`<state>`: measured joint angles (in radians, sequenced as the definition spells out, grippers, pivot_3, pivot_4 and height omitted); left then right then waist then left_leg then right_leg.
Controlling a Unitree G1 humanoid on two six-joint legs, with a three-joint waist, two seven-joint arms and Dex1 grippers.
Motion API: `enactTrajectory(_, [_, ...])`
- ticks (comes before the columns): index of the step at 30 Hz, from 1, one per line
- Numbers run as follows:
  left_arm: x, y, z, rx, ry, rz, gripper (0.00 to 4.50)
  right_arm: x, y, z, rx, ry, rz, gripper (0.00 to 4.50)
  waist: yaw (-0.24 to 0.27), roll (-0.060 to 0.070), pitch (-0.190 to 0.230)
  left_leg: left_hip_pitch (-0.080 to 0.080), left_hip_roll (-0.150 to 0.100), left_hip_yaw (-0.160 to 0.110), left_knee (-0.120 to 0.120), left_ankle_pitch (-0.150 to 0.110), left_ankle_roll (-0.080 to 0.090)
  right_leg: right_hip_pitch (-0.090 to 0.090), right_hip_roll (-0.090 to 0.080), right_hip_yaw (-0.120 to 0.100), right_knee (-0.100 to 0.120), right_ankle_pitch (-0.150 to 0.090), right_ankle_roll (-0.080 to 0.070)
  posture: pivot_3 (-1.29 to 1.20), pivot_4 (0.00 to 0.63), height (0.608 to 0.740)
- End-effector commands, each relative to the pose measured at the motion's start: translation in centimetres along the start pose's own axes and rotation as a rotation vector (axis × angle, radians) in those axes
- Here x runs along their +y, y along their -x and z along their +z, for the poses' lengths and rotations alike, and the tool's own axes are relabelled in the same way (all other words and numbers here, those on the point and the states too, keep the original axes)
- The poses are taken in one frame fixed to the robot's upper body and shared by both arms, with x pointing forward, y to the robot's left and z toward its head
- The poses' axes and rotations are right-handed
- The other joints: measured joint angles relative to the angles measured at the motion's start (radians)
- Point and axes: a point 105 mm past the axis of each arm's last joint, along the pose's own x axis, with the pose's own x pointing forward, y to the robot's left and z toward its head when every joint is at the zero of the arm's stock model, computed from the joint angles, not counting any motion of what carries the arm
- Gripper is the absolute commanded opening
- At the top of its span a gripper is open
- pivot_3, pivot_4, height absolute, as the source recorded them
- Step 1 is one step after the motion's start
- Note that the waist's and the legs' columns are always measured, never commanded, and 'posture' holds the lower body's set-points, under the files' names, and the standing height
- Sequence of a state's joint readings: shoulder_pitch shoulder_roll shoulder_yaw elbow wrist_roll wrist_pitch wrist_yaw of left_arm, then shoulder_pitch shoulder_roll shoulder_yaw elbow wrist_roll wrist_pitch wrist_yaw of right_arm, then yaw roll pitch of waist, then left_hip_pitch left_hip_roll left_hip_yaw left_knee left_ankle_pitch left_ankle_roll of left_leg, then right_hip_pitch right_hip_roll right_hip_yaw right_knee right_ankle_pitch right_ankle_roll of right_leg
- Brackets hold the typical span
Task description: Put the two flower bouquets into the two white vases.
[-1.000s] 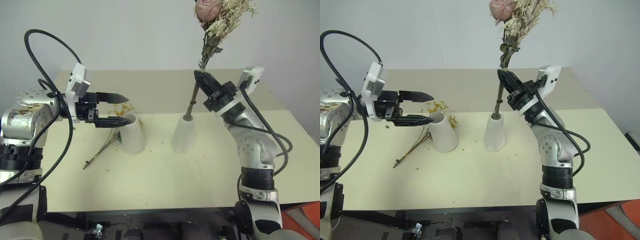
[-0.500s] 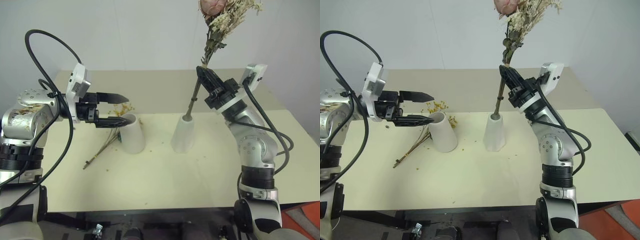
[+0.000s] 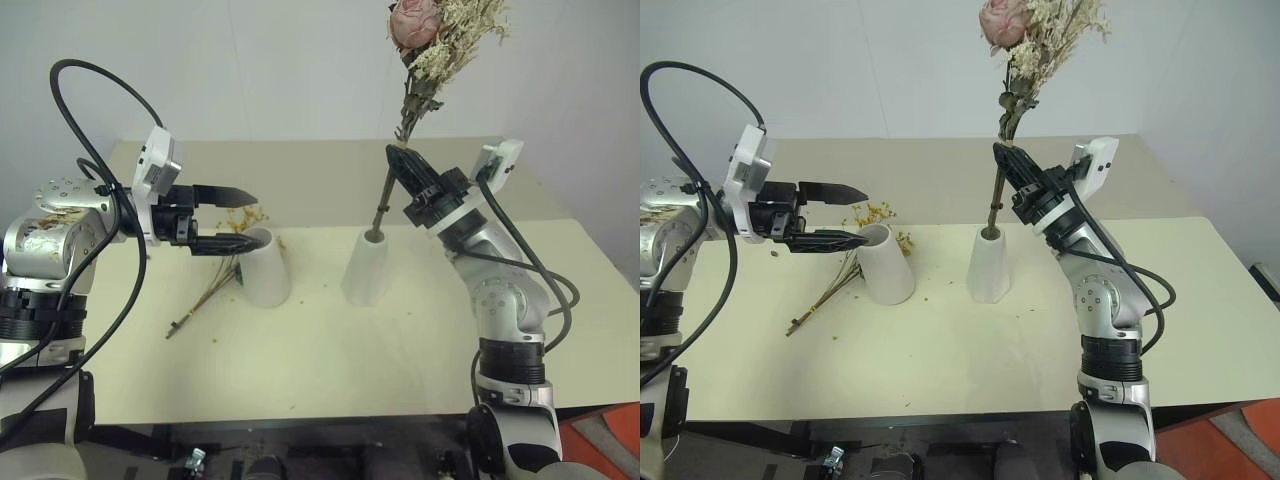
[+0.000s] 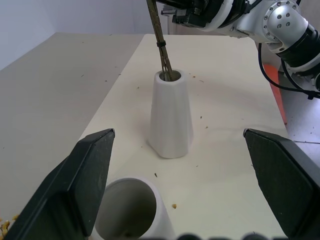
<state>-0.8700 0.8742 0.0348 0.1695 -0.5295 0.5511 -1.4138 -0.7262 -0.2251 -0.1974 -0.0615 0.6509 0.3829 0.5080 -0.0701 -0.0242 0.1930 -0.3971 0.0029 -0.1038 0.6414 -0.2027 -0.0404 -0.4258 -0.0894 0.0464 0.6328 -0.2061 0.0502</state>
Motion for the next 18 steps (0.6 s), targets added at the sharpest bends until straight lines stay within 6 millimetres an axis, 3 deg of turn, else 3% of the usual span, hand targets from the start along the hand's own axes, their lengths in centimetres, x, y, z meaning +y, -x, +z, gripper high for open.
enactTrajectory(1, [-0.1,0.2,1.1,-0.003,-0.047,0.005,4.50,0.8,-0.2,1.2,-0.044,0.031,0.039,0.19,0.000,0.000,0.000,0.000,0.000,0.000,0.000,0.000,0.000,0.000,0.000,0.000,0.000,0.000,0.000,0.00,0.150,0.740])
enactTrajectory(18, [0.0,0.3,1.3,-0.016,-0.037,0.005,4.50,0.5,0.8,-1.6,0.013,0.135,0.026,0.19,0.000,0.000,0.000,0.000,0.000,0.000,0.000,0.000,0.000,0.000,0.000,0.000,0.000,0.000,0.000,0.00,0.150,0.740])
